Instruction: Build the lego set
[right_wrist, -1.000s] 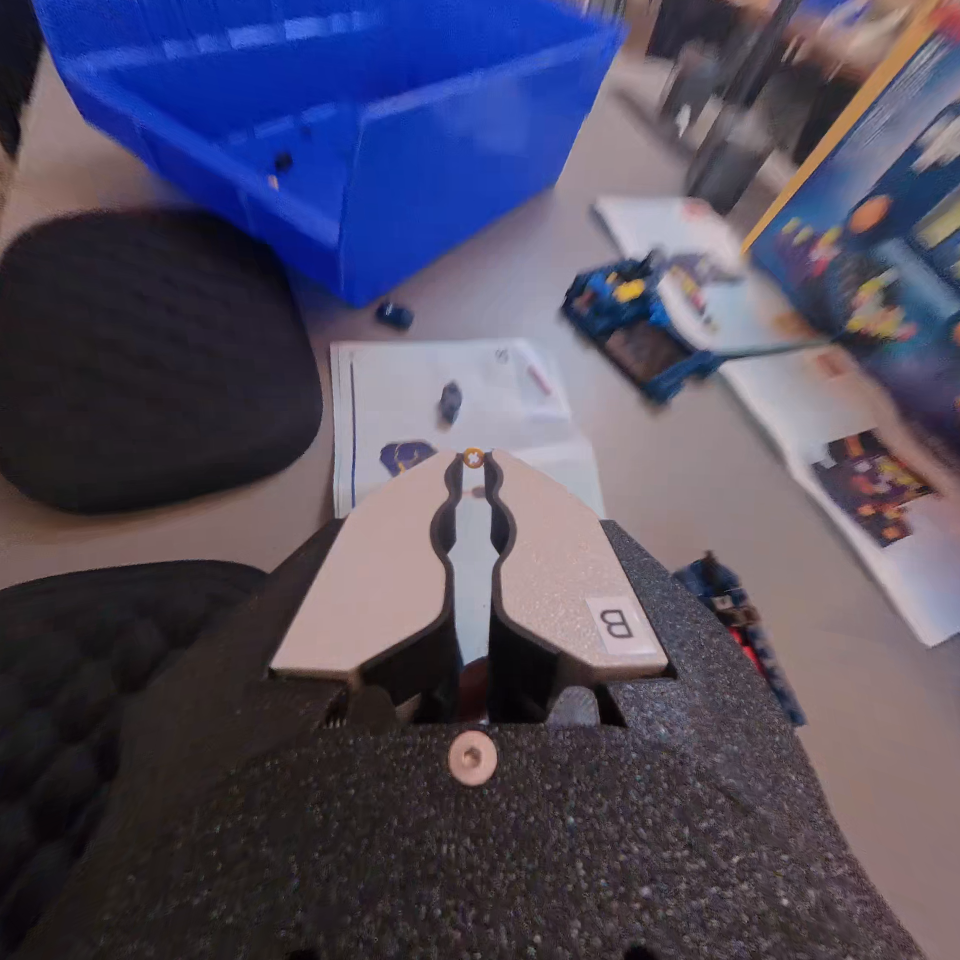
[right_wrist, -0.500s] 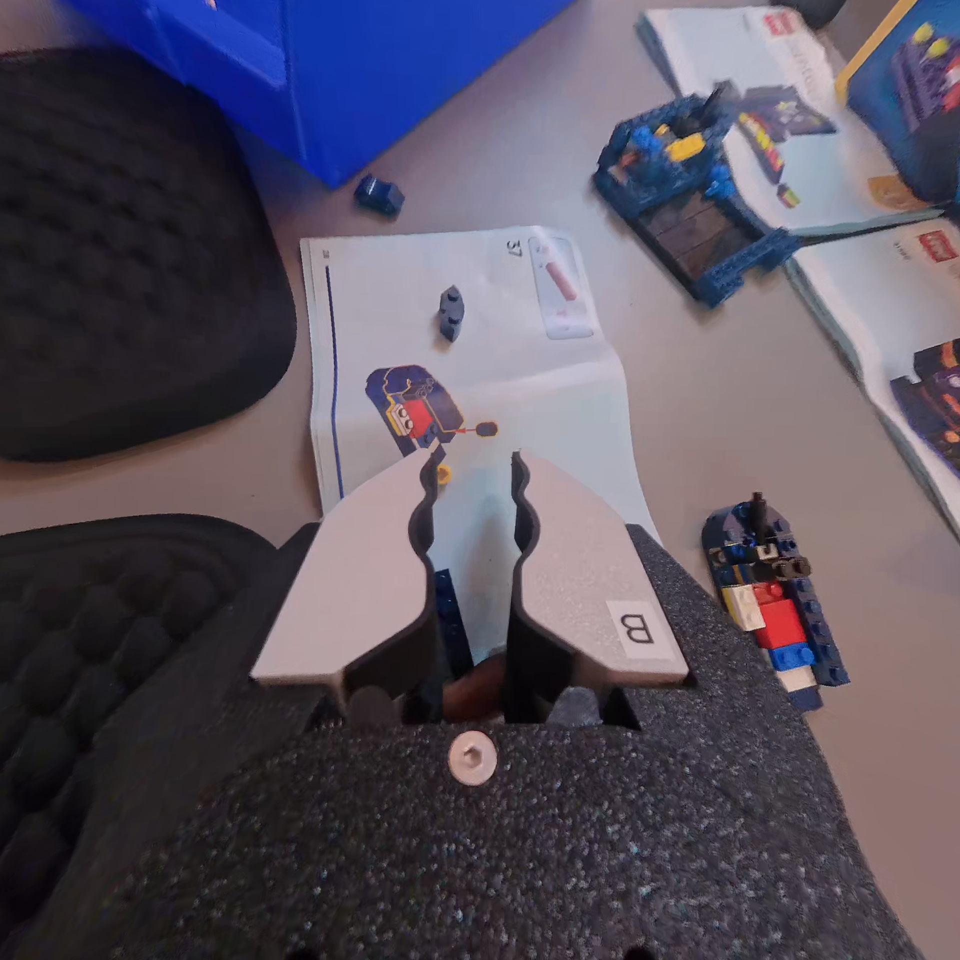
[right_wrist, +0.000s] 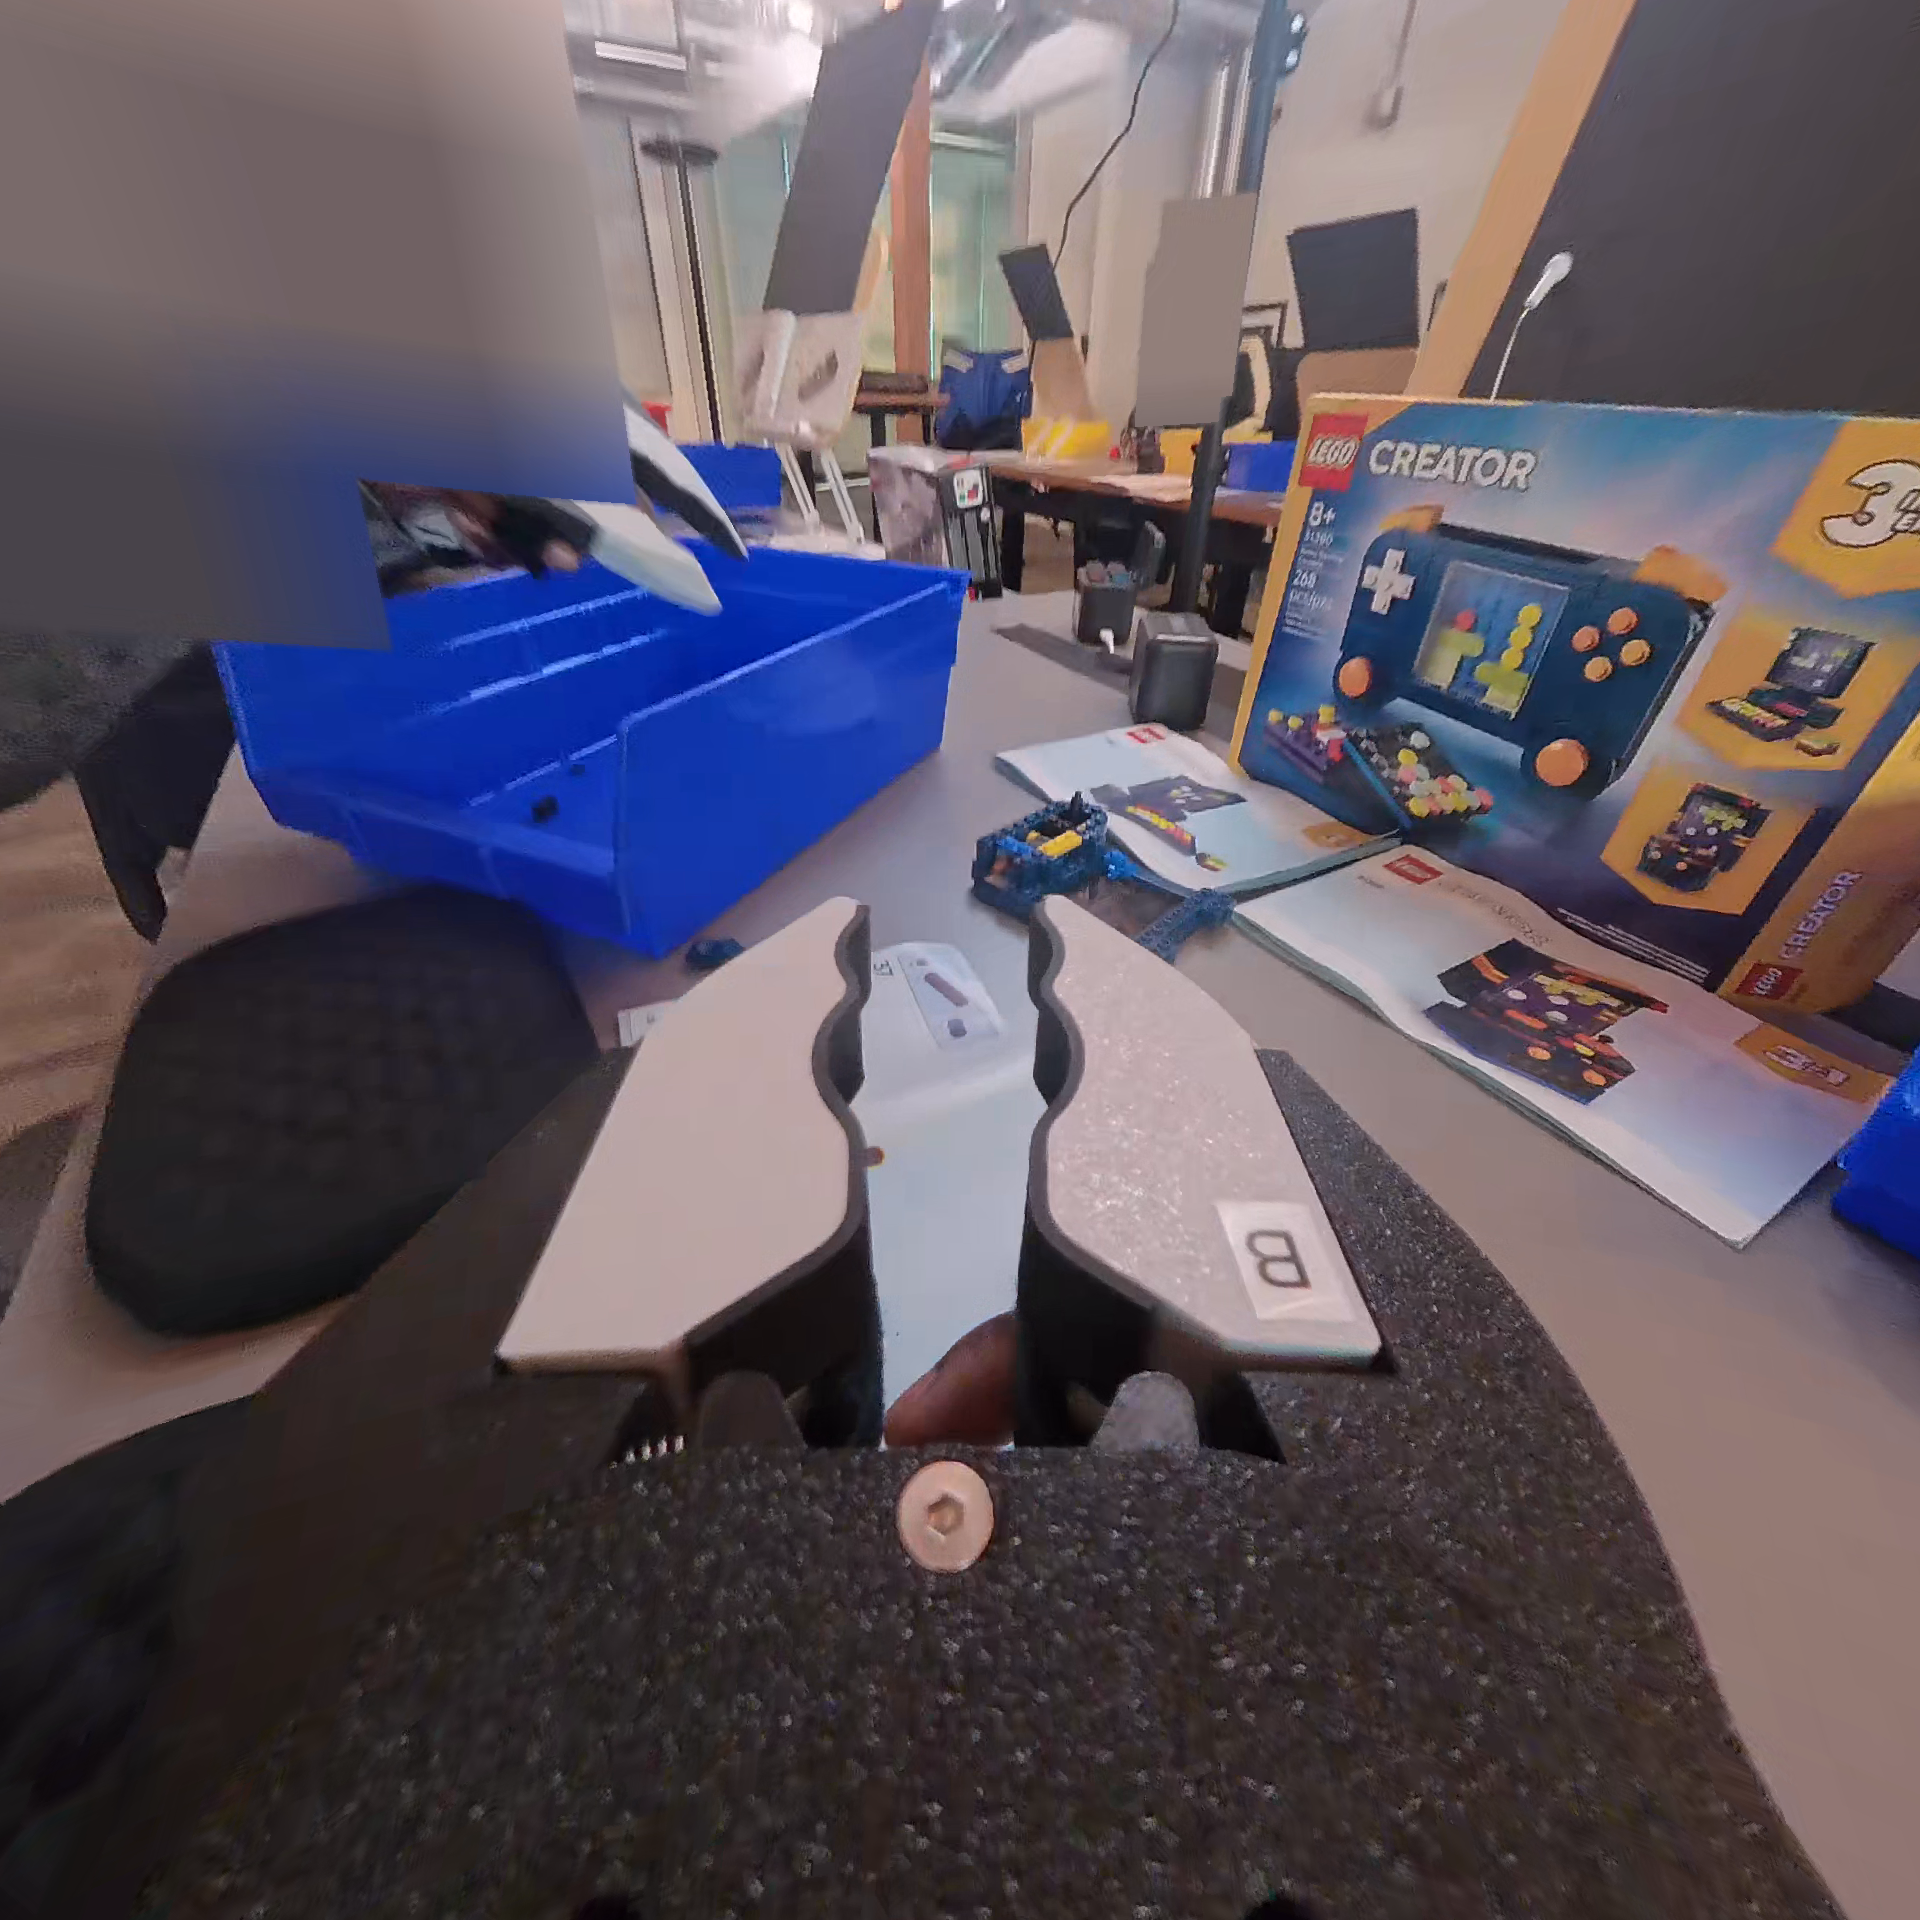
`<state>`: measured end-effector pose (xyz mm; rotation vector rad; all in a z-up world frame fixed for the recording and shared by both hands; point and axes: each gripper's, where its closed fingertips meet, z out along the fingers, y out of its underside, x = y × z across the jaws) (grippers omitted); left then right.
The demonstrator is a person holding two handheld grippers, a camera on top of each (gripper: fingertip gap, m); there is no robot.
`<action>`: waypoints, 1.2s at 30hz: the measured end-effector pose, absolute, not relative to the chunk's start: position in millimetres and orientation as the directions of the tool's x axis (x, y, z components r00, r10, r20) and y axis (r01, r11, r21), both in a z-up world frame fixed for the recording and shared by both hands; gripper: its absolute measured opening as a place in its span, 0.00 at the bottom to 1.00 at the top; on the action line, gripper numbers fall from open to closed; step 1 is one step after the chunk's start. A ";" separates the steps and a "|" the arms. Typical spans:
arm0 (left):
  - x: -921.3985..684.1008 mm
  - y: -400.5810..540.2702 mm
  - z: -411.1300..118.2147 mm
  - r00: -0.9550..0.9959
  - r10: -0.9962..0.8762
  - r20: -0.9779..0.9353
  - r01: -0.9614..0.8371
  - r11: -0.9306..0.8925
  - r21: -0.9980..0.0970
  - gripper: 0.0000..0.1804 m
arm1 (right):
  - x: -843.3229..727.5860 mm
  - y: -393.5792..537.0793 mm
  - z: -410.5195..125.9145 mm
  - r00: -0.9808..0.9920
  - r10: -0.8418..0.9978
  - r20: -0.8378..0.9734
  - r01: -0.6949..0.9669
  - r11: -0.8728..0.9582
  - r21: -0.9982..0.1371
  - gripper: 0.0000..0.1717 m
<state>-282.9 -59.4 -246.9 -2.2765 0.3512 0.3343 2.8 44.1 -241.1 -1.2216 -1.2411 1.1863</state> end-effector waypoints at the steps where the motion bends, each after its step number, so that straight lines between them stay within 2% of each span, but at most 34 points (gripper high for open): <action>1: -295.7 -53.2 -257.5 0.928 -0.150 -0.341 -0.346 -0.684 -0.642 0.21 | 3.8 44.8 -239.8 -0.004 1.000 0.002 0.019 0.002 -1.000 0.16; 5: -322.9 -26.9 -300.2 0.940 -0.219 -0.262 -0.330 -0.776 -0.538 0.17 | 2.9 45.0 -242.1 -0.005 1.000 0.007 0.027 0.007 -1.000 0.16; 7: -341.2 -18.6 -306.9 0.942 -0.165 -0.293 -0.301 -0.801 -0.518 0.14 | 3.0 46.1 -244.6 0.010 0.999 0.037 0.042 0.036 -0.998 0.16; 10: -363.5 -0.5 -256.2 0.849 0.006 -0.528 -0.399 -0.648 -0.649 0.17 | 4.3 48.2 -247.8 0.024 0.997 0.072 0.056 0.070 -0.996 0.16; 12: -371.2 0.7 -212.1 0.693 0.061 -0.718 -0.572 -0.560 -0.599 0.24 | 3.7 48.4 -248.3 0.019 0.998 0.058 0.050 0.057 -0.997 0.16; 13: -371.1 0.1 -204.3 0.658 0.020 -0.752 -0.616 -0.560 -0.554 0.26 | 2.8 47.3 -248.7 0.009 0.999 0.045 0.049 0.045 -0.998 0.16; 15: -368.1 -4.2 -222.0 0.737 -0.178 -0.652 -0.594 -0.630 -0.500 0.34 | 1.7 45.7 -250.7 -0.004 1.000 0.029 0.055 0.029 -0.998 0.16; 17: -368.8 -12.3 -247.4 0.845 -0.319 -0.430 -0.510 -0.723 -0.466 0.34 | 1.8 45.0 -250.7 -0.003 0.999 0.040 0.060 0.040 -0.997 0.16; 18: -380.4 -10.9 -252.8 0.859 -0.319 -0.401 -0.487 -0.752 -0.445 0.33 | 2.3 44.8 -249.4 0.000 0.999 0.052 0.056 0.052 -0.997 0.16; 20: -405.5 -13.8 -267.0 0.846 -0.362 -0.391 -0.495 -0.804 -0.329 0.29 | 3.5 45.8 -247.3 0.012 0.997 0.075 0.049 0.074 -0.996 0.15; 23: -414.0 -32.2 -294.8 0.833 -0.496 -0.244 -0.536 -0.833 -0.137 0.13 | 5.0 47.6 -246.2 0.024 0.996 0.086 0.046 0.085 -0.995 0.15; 26: -404.9 -36.0 -279.4 0.867 -0.470 -0.168 -0.491 -0.862 -0.124 0.06 | 6.3 49.2 -244.9 0.035 0.995 0.092 0.040 0.091 -0.995 0.15; 29: -385.1 -36.8 -217.7 0.841 -0.450 -0.300 -0.522 -0.819 -0.238 0.03 | 6.9 49.4 -243.9 0.038 0.995 0.091 0.035 0.090 -0.995 0.15; 32: -369.3 -47.7 -170.6 0.778 -0.428 -0.461 -0.581 -0.770 -0.265 0.02 | 5.1 45.6 -244.2 0.020 0.996 0.087 0.036 0.086 -0.996 0.14; 34: -369.2 -49.7 -170.1 0.793 -0.409 -0.452 -0.563 -0.775 -0.286 0.02 | 4.0 43.7 -245.8 0.016 0.995 0.098 0.050 0.097 -0.994 0.14; 36: -381.7 -53.0 -180.1 0.790 -0.400 -0.464 -0.547 -0.802 -0.241 0.03 | 4.4 42.8 -244.8 0.020 0.992 0.121 0.048 0.120 -0.992 0.14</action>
